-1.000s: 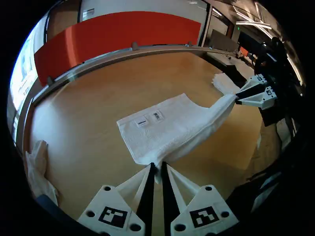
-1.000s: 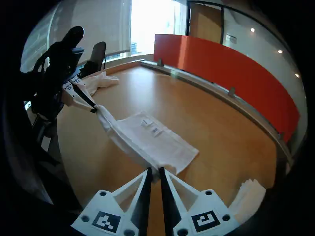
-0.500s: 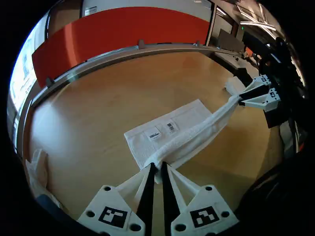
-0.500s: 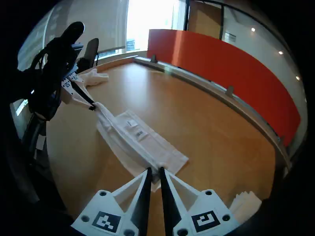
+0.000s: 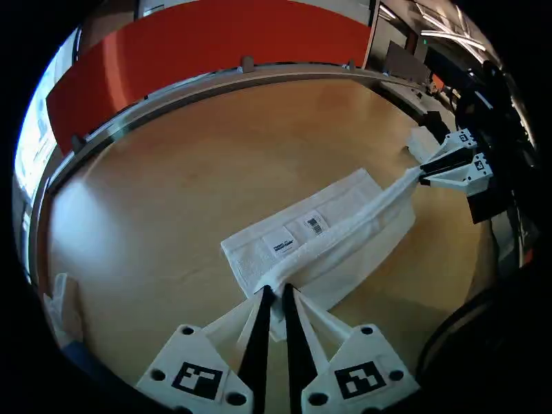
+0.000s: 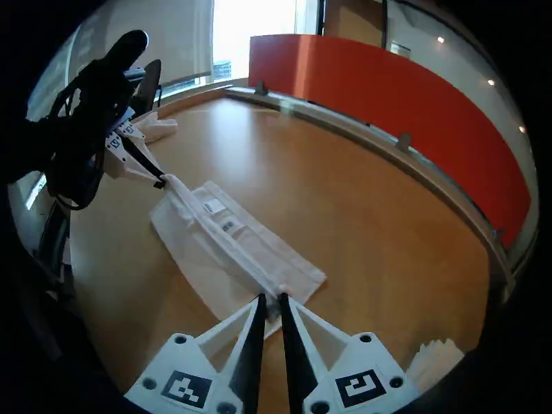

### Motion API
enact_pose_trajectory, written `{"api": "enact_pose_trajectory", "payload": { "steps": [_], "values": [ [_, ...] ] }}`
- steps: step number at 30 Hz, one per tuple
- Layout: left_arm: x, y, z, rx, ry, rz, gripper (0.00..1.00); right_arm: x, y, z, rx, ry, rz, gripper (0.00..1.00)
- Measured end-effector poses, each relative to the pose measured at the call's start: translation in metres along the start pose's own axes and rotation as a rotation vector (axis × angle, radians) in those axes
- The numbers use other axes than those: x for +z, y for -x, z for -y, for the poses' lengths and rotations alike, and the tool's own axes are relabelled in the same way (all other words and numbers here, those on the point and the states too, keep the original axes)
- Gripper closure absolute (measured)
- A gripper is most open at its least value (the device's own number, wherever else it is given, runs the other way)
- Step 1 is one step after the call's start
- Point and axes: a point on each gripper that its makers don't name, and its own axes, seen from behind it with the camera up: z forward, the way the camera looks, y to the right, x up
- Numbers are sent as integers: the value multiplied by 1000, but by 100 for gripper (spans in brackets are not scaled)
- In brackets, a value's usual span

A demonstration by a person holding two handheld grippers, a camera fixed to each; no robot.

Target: Fold towel

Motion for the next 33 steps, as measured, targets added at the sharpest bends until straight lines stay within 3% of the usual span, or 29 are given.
{"api": "enact_pose_trajectory", "payload": {
  "steps": [12, 20, 29, 33],
  "values": [
    [44, 13, 13, 25, -31, 50, 81, 36, 22, -14, 52, 4, 51, 84],
    [61, 11, 25, 34, -72, 51, 72, 50, 30, -21, 77, 28, 67, 77],
    [69, 3, 41, 83, -129, 49, 46, 59, 30, -34, 98, 68, 71, 60],
    [67, -3, 48, 83, -145, 39, 34, 60, 28, -43, 109, 94, 67, 52]
  ]
}}
